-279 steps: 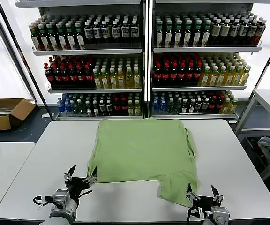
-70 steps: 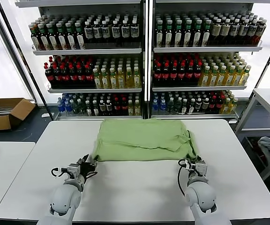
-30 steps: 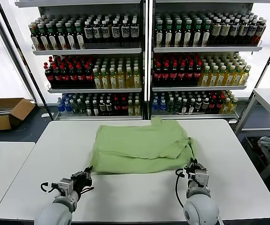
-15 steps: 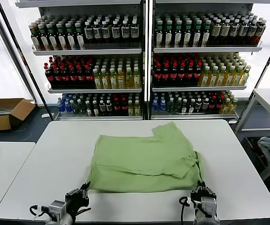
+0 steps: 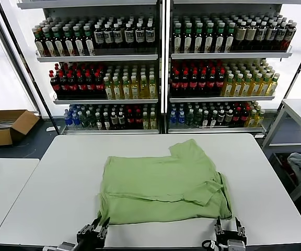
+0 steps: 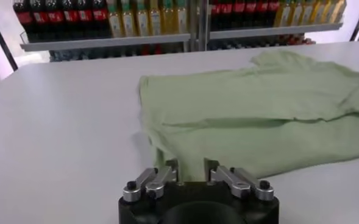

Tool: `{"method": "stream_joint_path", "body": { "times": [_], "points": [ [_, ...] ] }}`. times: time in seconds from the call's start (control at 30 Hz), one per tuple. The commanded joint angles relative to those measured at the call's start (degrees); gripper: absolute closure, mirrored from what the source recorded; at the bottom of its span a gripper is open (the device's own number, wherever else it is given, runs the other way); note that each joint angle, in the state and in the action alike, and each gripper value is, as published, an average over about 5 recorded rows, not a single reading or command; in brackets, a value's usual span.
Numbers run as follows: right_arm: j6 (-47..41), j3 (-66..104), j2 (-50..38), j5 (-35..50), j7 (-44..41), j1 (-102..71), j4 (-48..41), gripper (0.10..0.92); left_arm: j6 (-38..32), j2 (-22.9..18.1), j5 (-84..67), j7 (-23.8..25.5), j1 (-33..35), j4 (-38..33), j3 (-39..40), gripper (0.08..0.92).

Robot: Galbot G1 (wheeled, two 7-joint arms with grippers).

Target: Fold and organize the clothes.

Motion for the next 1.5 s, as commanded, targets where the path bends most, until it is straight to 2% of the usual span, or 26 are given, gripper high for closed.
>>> {"method": "stream_joint_path", "body": {
  "times": [0.03,0.1,0.2,0.47,0.57,1.13,1.37,1.5],
  "points": [
    [-0.5,0.3,0.5,-1.7,-1.3,3.9,-0.5,0.292,0.7,-2.3,0.4,-0.3,-4.1,-1.9,-0.3,0.601],
    [-0.5,0.4,0.5,-2.5,-1.9,5.8,-1.9,0.242,1.2,-2.0,-0.4,-0.2,-5.8,-1.5,-1.0,0.540],
    [-0.5,0.5,0.4,-3.7,-2.6,8.6,-4.3,0.208,1.7,-1.4,-1.4,0.0,-8.2,-0.6,-2.0,0.454],
    [-0.6,-0.1,0.4,-5.4,-3.1,15.5,-10.3,0.203,1.7,0.5,-3.5,0.6,-12.7,3.8,-3.0,0.228],
    [-0.6,-0.2,0.5,-5.2,-3.5,18.3,-13.3,0.203,1.7,0.9,-4.2,0.7,-14.0,5.4,-3.0,0.186],
    [-0.9,-1.2,1.0,-1.1,-3.1,32.9,-24.1,0.203,1.8,2.2,-5.3,1.2,-18.6,9.9,-2.1,0.177],
    [-0.9,-2.8,3.1,-0.4,-3.2,41.9,-32.4,0.203,1.8,3.8,-5.7,1.2,-22.0,12.2,-1.7,0.177],
    [-0.8,-3.7,4.9,0.2,-2.9,47.0,-35.6,0.203,1.9,6.0,-7.1,1.2,-25.3,13.6,-1.5,0.177]
  ]
}}
